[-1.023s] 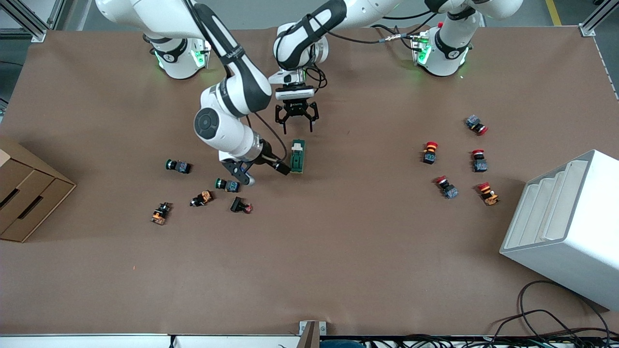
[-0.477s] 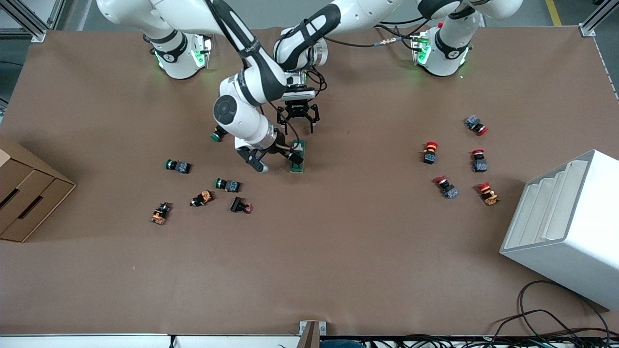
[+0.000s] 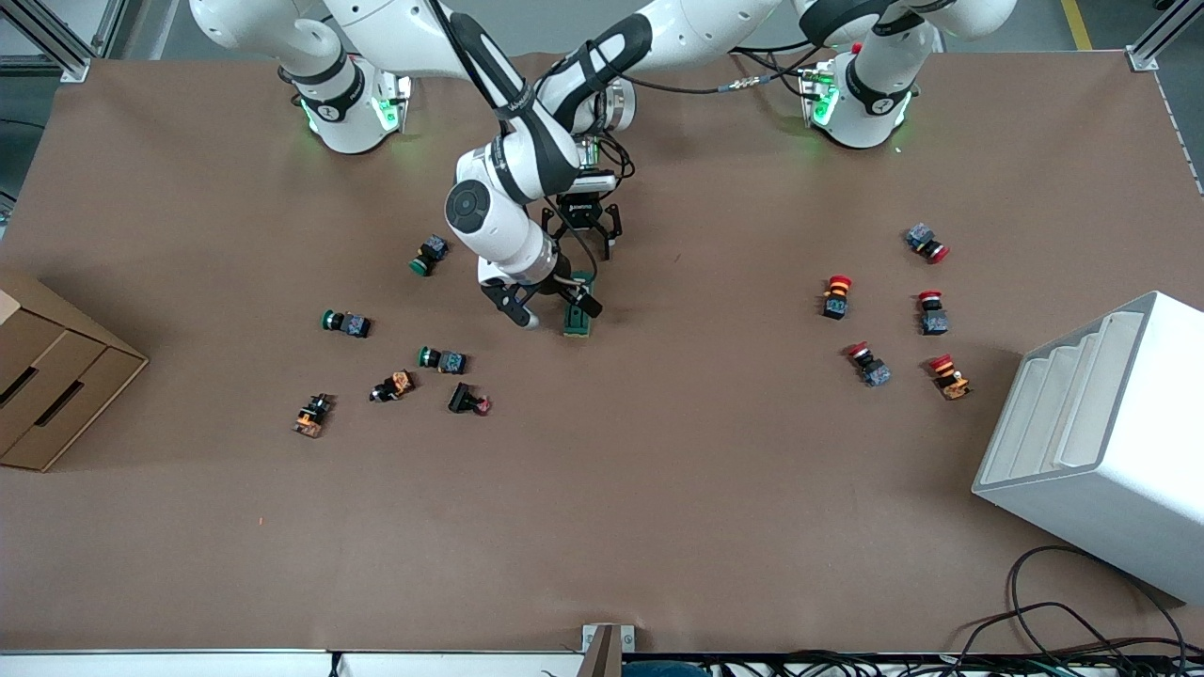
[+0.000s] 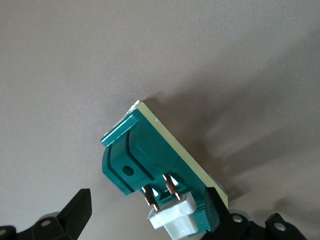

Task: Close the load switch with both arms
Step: 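Lower the right gripper onto the white switch handle, then push the white handle down into the green base with the right gripper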

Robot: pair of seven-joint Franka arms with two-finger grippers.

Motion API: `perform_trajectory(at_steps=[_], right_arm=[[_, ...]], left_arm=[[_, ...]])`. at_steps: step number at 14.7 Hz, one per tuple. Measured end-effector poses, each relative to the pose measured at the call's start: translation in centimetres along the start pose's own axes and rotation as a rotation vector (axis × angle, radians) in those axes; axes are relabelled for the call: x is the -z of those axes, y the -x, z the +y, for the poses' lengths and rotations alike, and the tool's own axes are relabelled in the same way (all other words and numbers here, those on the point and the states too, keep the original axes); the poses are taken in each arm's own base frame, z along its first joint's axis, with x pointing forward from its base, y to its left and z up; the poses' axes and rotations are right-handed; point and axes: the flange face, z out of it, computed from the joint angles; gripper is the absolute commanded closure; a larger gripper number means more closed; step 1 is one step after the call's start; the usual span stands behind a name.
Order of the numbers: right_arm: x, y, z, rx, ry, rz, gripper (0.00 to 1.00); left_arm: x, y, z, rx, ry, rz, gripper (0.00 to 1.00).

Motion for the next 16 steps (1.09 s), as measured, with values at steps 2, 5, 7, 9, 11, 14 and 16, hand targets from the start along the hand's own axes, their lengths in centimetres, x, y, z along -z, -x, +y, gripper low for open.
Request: perform_trajectory(at_steps=[2,5,7,9,11,14,16], right_arm=[[-0.1,0.5,-0.1,-0.008,0.000,-0.002,0.00],[-0.2,1.1,-0.1,-0.014,-0.006,-0.001,0.00],[-0.1,1.0,-0.2,-0.024,-0.010,0.000,0.00],[0.1,0.7,-0.4,-0.035,-0.018,0.002,0.00],[0.2,0.6,-0.5,-0.048,-0.022,0.003,0.00],[0.5,0.4,-0.9,-0.061,-0.023,-0.004,0.00],[1.4,-0.1,-1.5,-0.071,-0.034,-0.009,0.00]], left_arm=[[0.1,0.1,0.0,0.010,0.001,0.001,0.00],[0.2,0.2,0.0,0.013,0.001,0.005,0.00],[0.2,0.2,0.0,0.013,0.000,0.006,0.00],[0.2,0.2,0.0,0.013,0.000,0.006,0.00],[0.2,0.2,0.0,0.013,0.000,0.006,0.00],[0.2,0.2,0.0,0.013,0.000,0.007,0.00],[0.2,0.2,0.0,0.013,0.000,0.007,0.00]])
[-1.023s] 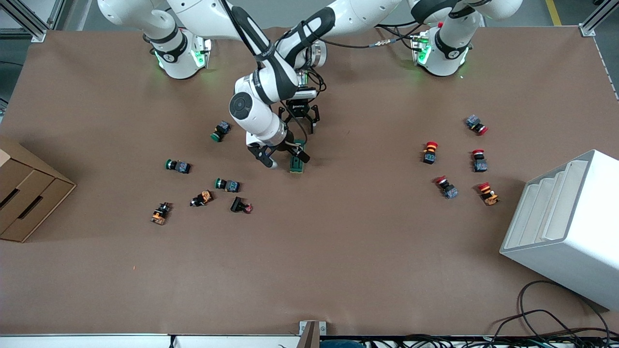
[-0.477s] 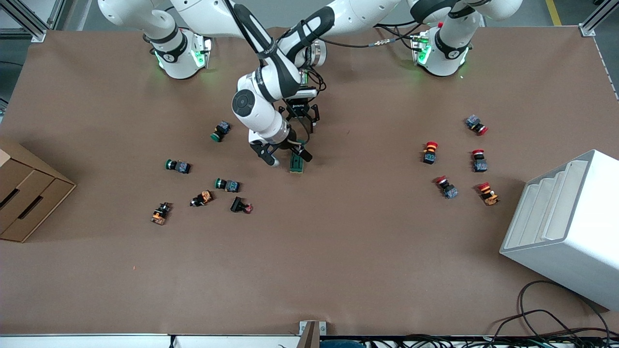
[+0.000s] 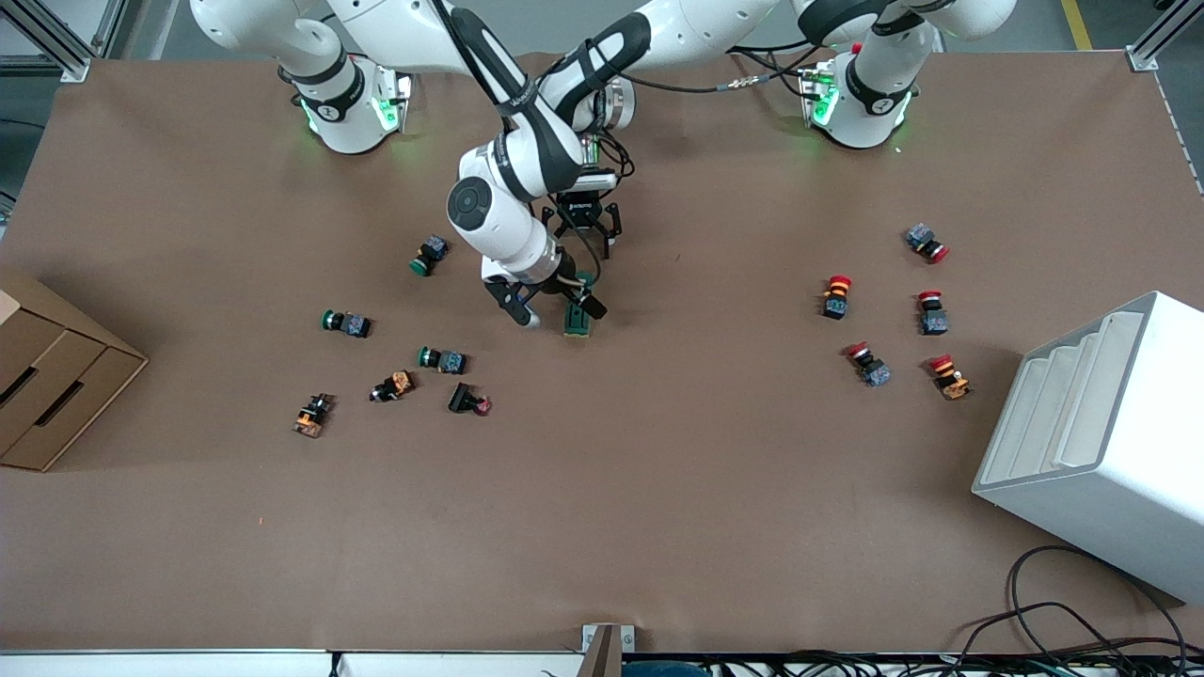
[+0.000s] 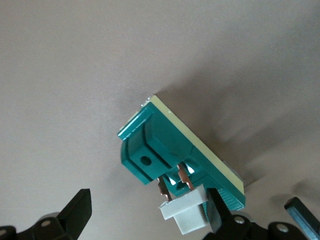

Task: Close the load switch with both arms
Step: 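Push the white handle down into the green base with the right gripper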

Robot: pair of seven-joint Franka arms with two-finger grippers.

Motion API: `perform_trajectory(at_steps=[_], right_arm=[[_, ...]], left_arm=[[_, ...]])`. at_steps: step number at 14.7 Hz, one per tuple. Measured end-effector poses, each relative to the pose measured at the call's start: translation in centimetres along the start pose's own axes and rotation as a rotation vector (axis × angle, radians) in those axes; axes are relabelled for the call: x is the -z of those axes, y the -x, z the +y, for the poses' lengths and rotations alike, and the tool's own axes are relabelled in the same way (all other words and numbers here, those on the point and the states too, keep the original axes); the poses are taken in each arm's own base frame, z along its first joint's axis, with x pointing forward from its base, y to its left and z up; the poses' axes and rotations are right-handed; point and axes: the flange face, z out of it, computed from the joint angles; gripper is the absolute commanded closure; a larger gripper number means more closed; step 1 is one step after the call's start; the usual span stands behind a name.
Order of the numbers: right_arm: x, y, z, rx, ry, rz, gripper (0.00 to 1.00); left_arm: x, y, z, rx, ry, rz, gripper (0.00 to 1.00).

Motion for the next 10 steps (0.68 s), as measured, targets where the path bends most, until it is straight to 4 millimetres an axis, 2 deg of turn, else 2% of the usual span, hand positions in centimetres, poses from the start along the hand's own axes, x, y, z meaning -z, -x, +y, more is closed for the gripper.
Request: perform_trajectory(at_steps=[4,10], right_arm=[[2.0,-1.9,-2.8,-0.020,-0.072,0.017,0.00],[-0.4,-2.7,-3.3,-0.022,-0.060,0.024,0.00]], left_arm=[[0.0,0.0,0.0,0.000,0.000,0.000,0.00],[0.0,0.0,0.0,0.001,0.000,0.000,0.00]])
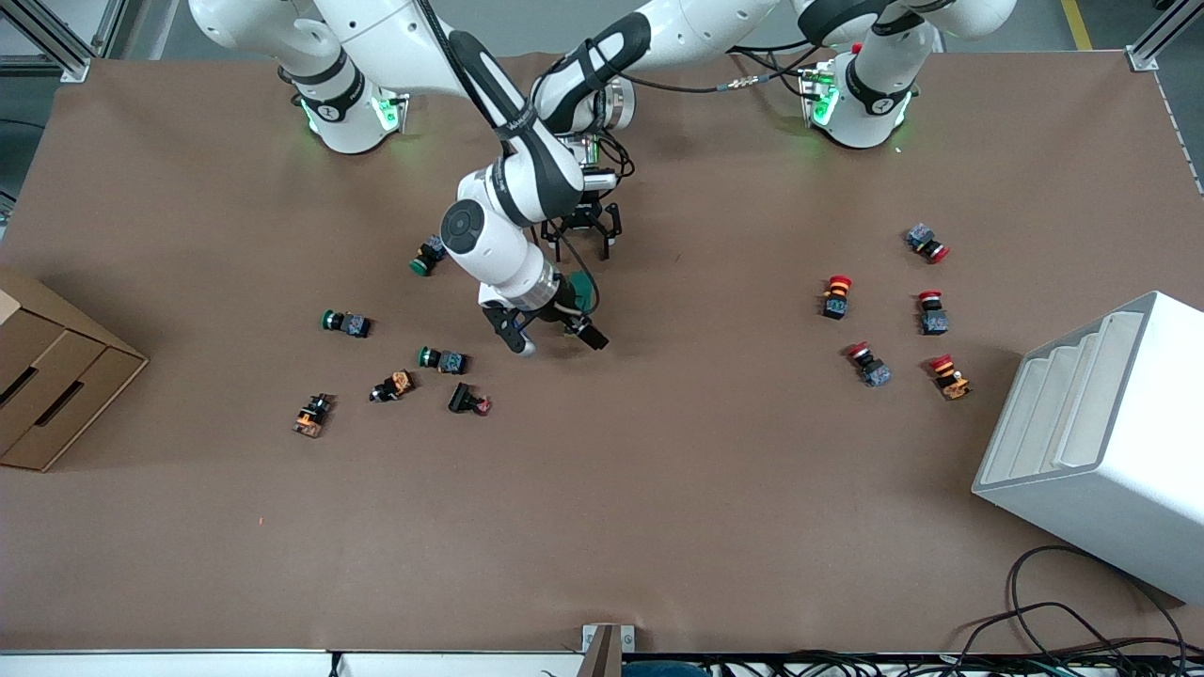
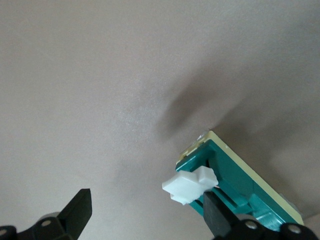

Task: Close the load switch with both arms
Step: 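Push the white handle down into the green base with the right gripper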

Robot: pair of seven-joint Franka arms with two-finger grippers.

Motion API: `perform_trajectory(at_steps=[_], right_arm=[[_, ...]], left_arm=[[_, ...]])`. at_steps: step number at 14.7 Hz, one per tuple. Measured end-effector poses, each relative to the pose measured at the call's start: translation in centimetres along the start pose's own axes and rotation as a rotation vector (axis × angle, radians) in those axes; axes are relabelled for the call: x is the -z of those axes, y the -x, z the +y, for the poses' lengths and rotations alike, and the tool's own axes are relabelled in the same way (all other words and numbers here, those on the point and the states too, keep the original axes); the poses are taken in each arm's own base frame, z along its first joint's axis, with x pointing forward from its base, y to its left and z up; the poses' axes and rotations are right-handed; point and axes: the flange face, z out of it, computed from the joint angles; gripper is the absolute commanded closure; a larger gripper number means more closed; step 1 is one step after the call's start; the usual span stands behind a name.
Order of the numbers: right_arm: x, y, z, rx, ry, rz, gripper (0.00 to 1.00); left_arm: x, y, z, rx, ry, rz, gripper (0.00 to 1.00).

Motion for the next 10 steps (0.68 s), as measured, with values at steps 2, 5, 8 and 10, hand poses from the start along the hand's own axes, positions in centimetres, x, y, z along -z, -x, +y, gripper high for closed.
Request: perform_trajectory(at_steps=[2,5,8,10], right_arm=[[-0.35,-0.17,-0.18,0.000,0.000,0.002,0.00],[-0.62,-0.39,-0.37,-0.003,0.001,0.000,0.00],[-0.75,-0.37,-0.51,-0.002,0.004,-0.004,0.00],[-0.74,-0.40,-0.61,-0.003,0.004,-0.006,0.00]], left_arm=[[0.00,0.00,0.00,0.000,0.000,0.000,0.00],[0.00,0.00,0.00,0.000,0.000,0.000,0.00],[0.00,0.00,0.00,0.000,0.000,0.000,0.00],[0.00,0.00,0.00,0.000,0.000,0.000,0.00]])
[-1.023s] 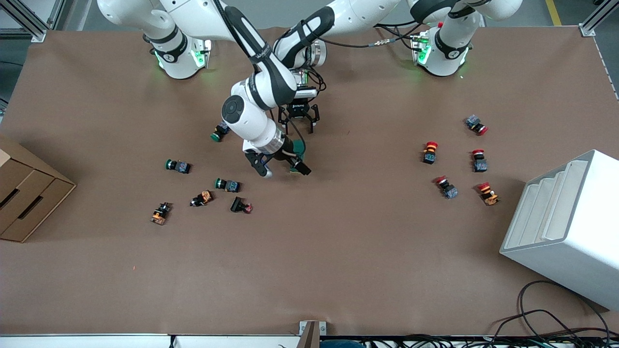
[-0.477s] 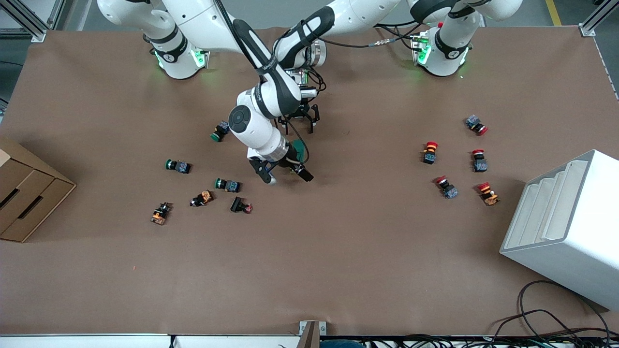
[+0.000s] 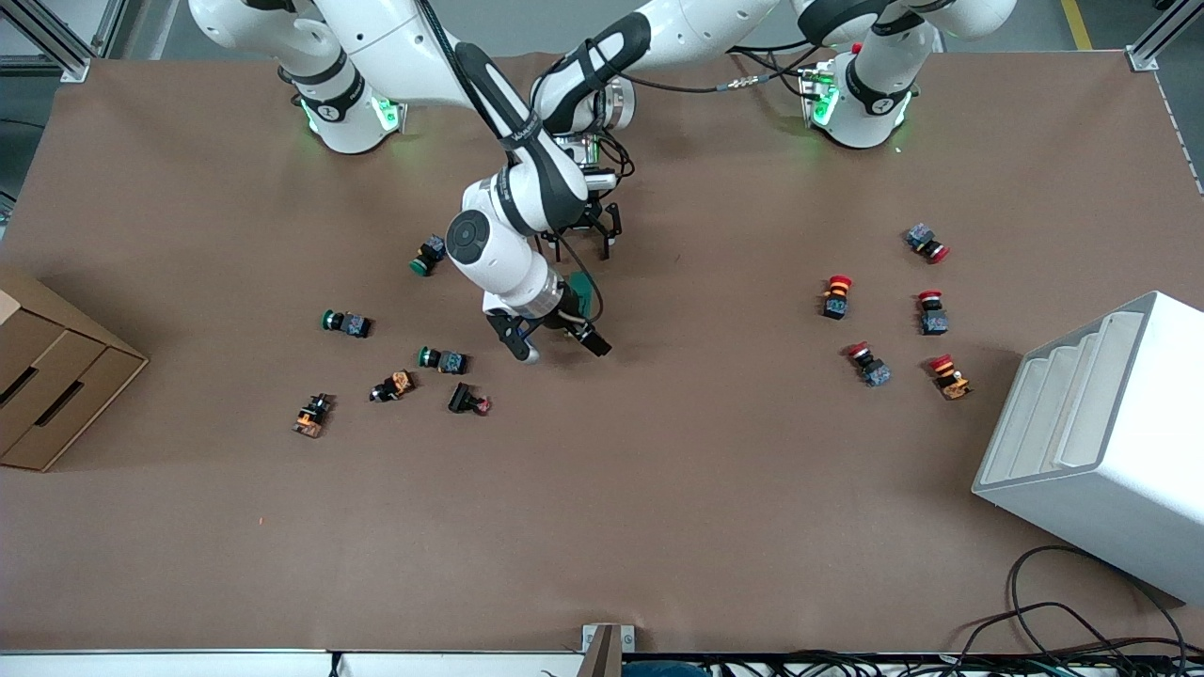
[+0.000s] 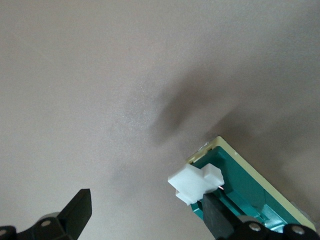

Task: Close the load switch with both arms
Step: 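Push the white handle down into the green base with the right gripper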

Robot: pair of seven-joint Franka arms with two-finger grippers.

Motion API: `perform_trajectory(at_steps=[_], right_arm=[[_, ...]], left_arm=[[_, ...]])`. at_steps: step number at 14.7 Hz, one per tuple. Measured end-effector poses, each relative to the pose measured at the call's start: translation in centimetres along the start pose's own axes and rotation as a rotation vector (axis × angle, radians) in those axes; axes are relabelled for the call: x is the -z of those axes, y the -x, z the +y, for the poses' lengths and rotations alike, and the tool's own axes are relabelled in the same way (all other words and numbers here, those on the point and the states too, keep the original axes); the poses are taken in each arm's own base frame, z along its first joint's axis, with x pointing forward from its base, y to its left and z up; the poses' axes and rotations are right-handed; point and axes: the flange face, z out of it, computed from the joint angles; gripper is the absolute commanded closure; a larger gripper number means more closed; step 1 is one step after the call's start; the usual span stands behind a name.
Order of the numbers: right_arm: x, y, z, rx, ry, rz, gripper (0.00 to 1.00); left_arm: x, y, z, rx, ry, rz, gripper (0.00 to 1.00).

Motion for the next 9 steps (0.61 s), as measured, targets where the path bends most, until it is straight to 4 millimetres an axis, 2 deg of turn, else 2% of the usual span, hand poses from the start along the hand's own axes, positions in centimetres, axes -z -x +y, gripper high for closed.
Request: perform_trajectory(at_steps=[5,9], right_arm=[[0.0,-0.3,-0.4,-0.006,0.002,-0.008,0.00],[0.1,-2.1,-2.0,-0.018,-0.043,0.016,0.00]], left_arm=[[0.0,0.0,0.0,0.000,0.000,0.000,0.00],[0.0,0.0,0.0,0.000,0.000,0.000,0.00]])
